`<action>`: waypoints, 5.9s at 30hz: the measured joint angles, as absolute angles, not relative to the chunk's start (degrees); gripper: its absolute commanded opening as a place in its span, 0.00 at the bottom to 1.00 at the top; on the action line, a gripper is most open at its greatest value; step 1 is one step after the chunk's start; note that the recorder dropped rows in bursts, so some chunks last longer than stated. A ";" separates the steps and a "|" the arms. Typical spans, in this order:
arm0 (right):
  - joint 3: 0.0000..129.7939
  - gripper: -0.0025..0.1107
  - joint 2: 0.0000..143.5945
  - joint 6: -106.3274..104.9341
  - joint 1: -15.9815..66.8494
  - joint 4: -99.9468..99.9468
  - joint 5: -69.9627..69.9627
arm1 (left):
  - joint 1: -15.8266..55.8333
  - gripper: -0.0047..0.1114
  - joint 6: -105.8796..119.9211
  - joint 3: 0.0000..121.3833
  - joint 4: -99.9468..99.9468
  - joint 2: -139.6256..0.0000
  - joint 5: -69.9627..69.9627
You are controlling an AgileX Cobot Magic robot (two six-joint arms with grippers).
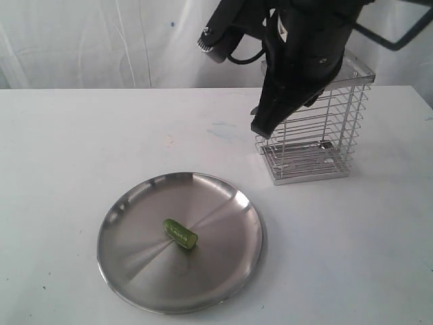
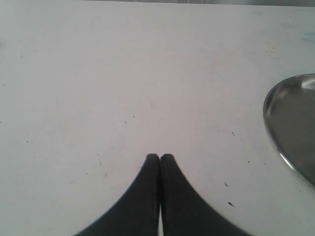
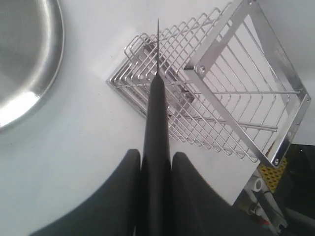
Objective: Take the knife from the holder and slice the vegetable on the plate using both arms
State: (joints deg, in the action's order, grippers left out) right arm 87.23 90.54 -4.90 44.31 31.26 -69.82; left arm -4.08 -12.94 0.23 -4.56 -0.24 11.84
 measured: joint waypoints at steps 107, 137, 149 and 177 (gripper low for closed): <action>37.71 0.11 92.46 16.01 41.60 0.00 -15.23 | -4.08 0.04 -12.94 0.23 -4.56 -0.24 11.84; 43.79 0.02 83.55 16.53 41.60 1.78 -26.70 | -4.08 0.04 -12.94 0.23 -4.56 -0.24 11.84; 44.03 0.02 78.36 16.53 41.60 5.38 -35.70 | -4.08 0.04 -27.21 0.23 19.49 -0.24 5.87; 49.08 0.02 81.49 4.19 34.38 -4.63 -37.38 | -3.86 0.04 6.79 59.40 -0.64 -63.95 25.92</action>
State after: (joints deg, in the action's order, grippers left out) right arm 49.08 81.49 4.19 34.38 -4.63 -37.38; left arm -3.86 6.79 59.40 -0.64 -63.95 25.92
